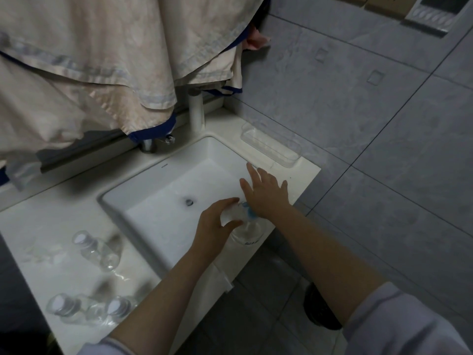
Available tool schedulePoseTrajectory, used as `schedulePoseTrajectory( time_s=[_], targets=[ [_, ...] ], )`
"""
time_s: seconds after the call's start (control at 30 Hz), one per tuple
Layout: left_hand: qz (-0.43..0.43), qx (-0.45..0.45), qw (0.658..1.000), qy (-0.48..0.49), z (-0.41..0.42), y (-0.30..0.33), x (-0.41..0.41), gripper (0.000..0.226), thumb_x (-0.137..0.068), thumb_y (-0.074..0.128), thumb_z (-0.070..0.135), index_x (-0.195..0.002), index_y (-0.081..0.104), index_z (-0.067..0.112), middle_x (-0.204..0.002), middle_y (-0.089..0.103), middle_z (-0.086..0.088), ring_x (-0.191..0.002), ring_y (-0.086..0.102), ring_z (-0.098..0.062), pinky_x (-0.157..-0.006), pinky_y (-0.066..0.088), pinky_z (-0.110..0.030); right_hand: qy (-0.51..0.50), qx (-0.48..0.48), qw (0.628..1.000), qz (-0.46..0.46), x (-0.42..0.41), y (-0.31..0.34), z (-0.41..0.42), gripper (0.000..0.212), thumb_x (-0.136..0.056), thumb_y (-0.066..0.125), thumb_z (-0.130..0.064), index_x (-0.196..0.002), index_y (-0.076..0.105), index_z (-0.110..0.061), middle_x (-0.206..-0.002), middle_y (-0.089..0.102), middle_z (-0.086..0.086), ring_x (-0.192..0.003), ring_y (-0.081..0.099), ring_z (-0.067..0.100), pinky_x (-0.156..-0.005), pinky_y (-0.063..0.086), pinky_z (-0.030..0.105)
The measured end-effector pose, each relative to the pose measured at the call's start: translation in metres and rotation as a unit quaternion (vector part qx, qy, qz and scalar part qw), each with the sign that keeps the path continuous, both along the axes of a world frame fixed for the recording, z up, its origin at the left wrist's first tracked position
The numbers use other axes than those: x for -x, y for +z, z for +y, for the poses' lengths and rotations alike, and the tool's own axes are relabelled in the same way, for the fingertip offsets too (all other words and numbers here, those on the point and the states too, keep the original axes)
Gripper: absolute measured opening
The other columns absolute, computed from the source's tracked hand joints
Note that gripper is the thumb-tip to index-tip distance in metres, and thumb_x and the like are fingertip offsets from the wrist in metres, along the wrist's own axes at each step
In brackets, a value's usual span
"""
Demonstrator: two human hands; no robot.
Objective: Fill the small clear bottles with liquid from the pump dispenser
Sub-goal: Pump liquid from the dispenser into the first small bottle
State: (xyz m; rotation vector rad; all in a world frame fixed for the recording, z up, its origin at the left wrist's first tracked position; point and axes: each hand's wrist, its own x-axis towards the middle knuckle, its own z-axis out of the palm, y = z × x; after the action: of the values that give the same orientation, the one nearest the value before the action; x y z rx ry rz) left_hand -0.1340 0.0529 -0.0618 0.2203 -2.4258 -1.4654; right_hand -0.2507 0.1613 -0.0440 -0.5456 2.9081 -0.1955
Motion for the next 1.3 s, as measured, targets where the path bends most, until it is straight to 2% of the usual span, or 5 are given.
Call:
schedulePoseTrajectory(
  time_s=[0.57, 0.83, 1.0, 1.17, 1.3],
  targets=[
    [-0.011, -0.002, 1.0, -0.006, 0.001, -0.003, -0.001, 0.048, -0.077, 0.073, 0.014, -0.122, 0.058, 0.005, -0.122, 0.062, -0.01, -0.112, 0.058, -0.02, -0.102, 0.042, -0.027, 0.005, -0.003, 1.0, -0.008, 0.0, -0.003, 0.001, 0.061, -0.098, 0.016, -0.053, -0.148, -0.016, -0.035, -0.16, 0.002, 0.002, -0.146, 0.008, 0.027, -0.113, -0.001, 0.058],
    [-0.004, -0.007, 1.0, 0.0, 0.0, -0.005, 0.002, 0.048, -0.078, 0.072, 0.016, -0.123, 0.058, 0.009, -0.122, 0.062, -0.005, -0.106, 0.054, -0.005, -0.094, 0.036, -0.009, -0.002, 0.014, 1.0, -0.006, -0.001, -0.002, -0.002, 0.057, -0.099, 0.013, -0.051, -0.149, -0.009, -0.037, -0.16, 0.006, 0.002, -0.145, 0.01, 0.027, -0.113, -0.001, 0.058],
    [-0.01, -0.011, 1.0, -0.001, 0.001, -0.008, 0.002, 0.047, -0.078, 0.072, 0.016, -0.123, 0.058, 0.011, -0.123, 0.062, -0.005, -0.111, 0.056, -0.013, -0.099, 0.038, -0.017, -0.014, 0.004, 1.0, -0.027, -0.002, -0.009, -0.001, 0.055, -0.099, 0.012, -0.05, -0.15, -0.008, -0.038, -0.16, 0.007, 0.001, -0.146, 0.01, 0.027, -0.113, -0.001, 0.057],
    [-0.003, -0.01, 1.0, 0.007, 0.003, -0.008, 0.0, 0.048, -0.078, 0.072, 0.017, -0.123, 0.058, 0.011, -0.123, 0.062, -0.004, -0.105, 0.051, -0.003, -0.095, 0.034, -0.008, -0.011, -0.004, 1.0, -0.027, -0.003, -0.008, -0.001, 0.057, -0.099, 0.012, -0.05, -0.149, -0.01, -0.036, -0.16, 0.005, 0.002, -0.145, 0.01, 0.028, -0.113, -0.001, 0.058],
    [-0.007, -0.008, 1.0, 0.005, 0.002, -0.007, -0.002, 0.048, -0.078, 0.072, 0.017, -0.123, 0.057, 0.008, -0.122, 0.062, -0.007, -0.109, 0.055, -0.009, -0.096, 0.036, -0.012, -0.005, 0.007, 1.0, -0.021, -0.001, -0.002, 0.001, 0.057, -0.099, 0.011, -0.051, -0.149, -0.011, -0.034, -0.16, 0.005, 0.002, -0.145, 0.012, 0.028, -0.113, 0.001, 0.057]
  ],
)
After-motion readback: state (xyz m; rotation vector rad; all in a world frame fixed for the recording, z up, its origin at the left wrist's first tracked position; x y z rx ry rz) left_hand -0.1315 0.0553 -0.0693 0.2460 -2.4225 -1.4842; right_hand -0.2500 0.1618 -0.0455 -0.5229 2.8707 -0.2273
